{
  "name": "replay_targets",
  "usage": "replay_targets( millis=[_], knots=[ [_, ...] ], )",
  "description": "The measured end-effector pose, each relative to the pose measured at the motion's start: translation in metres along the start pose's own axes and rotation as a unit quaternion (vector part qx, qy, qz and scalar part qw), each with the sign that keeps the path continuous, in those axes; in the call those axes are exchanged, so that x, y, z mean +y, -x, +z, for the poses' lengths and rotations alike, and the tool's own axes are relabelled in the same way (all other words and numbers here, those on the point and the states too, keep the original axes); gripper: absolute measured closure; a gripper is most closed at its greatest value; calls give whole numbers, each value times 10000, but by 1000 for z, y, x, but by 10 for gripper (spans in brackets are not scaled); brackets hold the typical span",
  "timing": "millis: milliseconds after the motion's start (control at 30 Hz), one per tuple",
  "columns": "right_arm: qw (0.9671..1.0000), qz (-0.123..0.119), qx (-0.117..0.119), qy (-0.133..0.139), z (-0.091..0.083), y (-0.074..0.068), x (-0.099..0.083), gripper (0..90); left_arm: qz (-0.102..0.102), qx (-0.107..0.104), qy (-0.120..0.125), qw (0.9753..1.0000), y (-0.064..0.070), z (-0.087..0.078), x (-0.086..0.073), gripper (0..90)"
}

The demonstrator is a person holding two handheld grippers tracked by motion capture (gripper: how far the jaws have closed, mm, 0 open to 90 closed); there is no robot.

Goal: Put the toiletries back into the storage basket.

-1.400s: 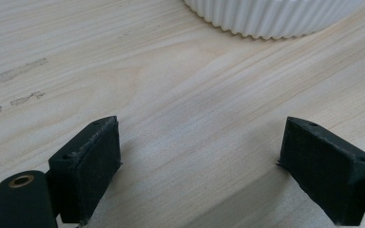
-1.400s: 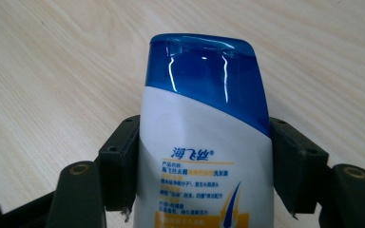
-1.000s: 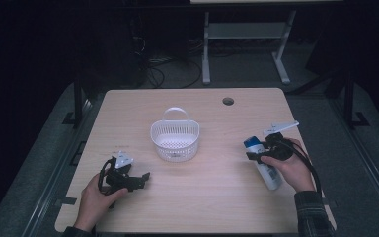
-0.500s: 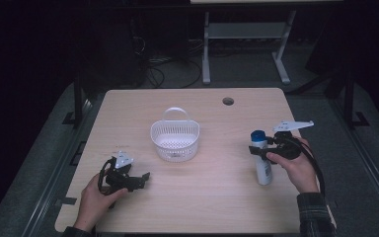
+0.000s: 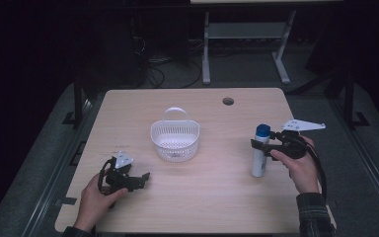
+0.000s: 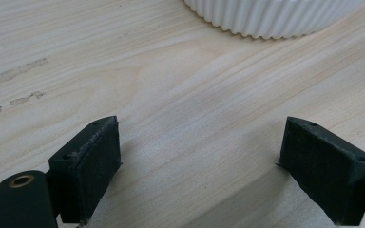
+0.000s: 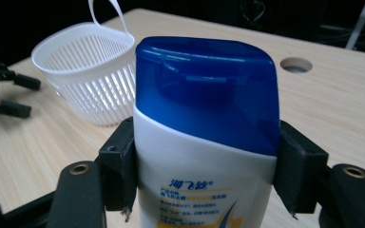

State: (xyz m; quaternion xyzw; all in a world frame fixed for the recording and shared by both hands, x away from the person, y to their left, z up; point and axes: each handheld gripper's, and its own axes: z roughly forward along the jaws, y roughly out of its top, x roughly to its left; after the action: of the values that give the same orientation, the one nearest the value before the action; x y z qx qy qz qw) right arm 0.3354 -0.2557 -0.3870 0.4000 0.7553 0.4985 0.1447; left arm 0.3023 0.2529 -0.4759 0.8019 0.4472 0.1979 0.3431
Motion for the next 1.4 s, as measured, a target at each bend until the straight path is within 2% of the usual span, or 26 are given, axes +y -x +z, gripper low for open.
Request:
replay_targets(
  millis=[333,633,1400],
  knots=[
    [9995,14,7,318,-6,-4,7,346,-16,2,14,10000,0,0,0,126],
    [9985,-99,-11,541,-9,-13,26,345,-7,5,14,10000,0,0,0,126],
    [9974,-371,91,611,6,-29,61,345,9,3,-10,10000,0,0,0,126]
  ],
)
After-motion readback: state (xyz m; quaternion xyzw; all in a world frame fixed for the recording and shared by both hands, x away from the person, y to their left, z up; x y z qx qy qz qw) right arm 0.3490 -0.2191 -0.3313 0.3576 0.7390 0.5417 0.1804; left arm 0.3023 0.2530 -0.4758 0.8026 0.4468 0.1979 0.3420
